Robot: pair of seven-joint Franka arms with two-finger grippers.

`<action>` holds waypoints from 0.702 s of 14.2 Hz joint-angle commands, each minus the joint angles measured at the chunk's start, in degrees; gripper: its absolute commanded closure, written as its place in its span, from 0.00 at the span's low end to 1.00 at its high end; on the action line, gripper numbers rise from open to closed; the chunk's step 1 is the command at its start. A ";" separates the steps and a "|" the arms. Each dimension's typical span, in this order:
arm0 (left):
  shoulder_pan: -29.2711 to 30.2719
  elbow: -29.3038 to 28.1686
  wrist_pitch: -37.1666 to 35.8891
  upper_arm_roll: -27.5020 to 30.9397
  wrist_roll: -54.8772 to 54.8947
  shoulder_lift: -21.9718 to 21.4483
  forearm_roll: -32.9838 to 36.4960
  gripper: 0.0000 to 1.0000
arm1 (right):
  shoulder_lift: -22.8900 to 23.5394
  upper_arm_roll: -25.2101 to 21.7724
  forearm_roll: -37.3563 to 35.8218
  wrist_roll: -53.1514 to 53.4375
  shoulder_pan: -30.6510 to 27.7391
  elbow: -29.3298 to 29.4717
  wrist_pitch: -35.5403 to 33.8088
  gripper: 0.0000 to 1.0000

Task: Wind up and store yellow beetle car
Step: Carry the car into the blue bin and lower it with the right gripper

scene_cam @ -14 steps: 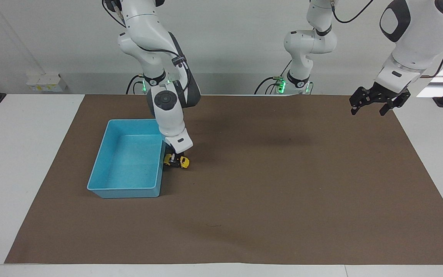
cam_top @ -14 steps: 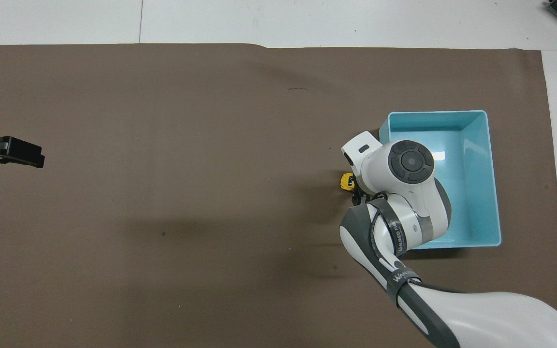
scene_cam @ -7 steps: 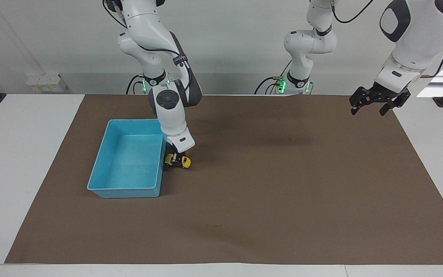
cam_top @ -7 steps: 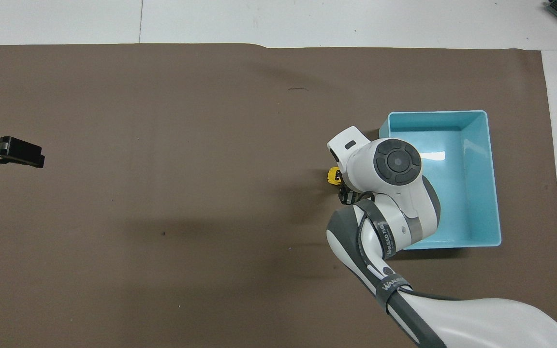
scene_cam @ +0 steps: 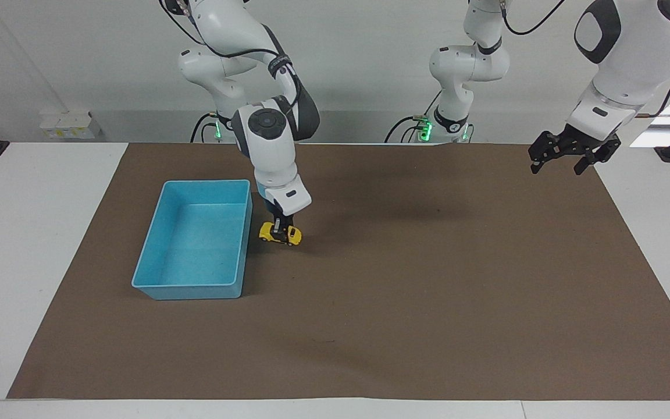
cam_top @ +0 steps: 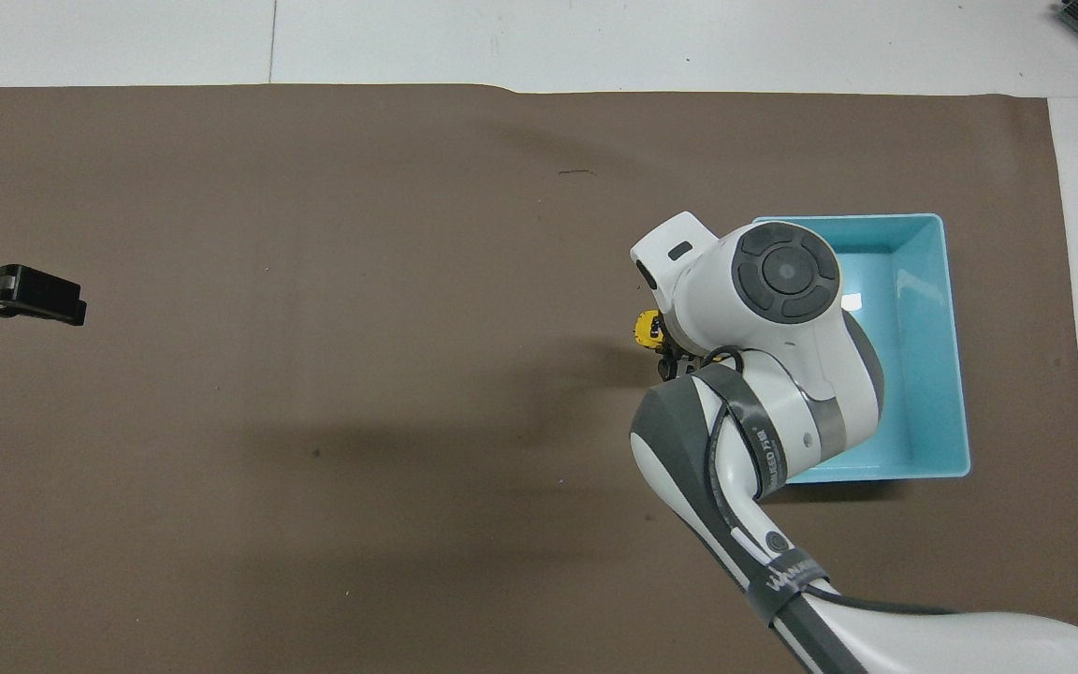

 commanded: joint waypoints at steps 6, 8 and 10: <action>0.59 -0.34 -0.88 -0.60 -0.66 -0.90 0.96 0.00 | -6.78 -0.40 -0.29 -13.79 -8.44 -1.16 -6.44 1.00; 0.59 -0.25 -0.88 -0.60 -0.66 -0.90 0.96 0.00 | -7.93 -0.40 0.33 -21.19 -13.10 -1.34 -9.15 1.00; 0.59 -0.25 -0.88 -0.60 -0.66 -0.90 0.96 0.00 | -8.37 -0.40 0.51 -28.66 -16.19 -2.39 -9.26 1.00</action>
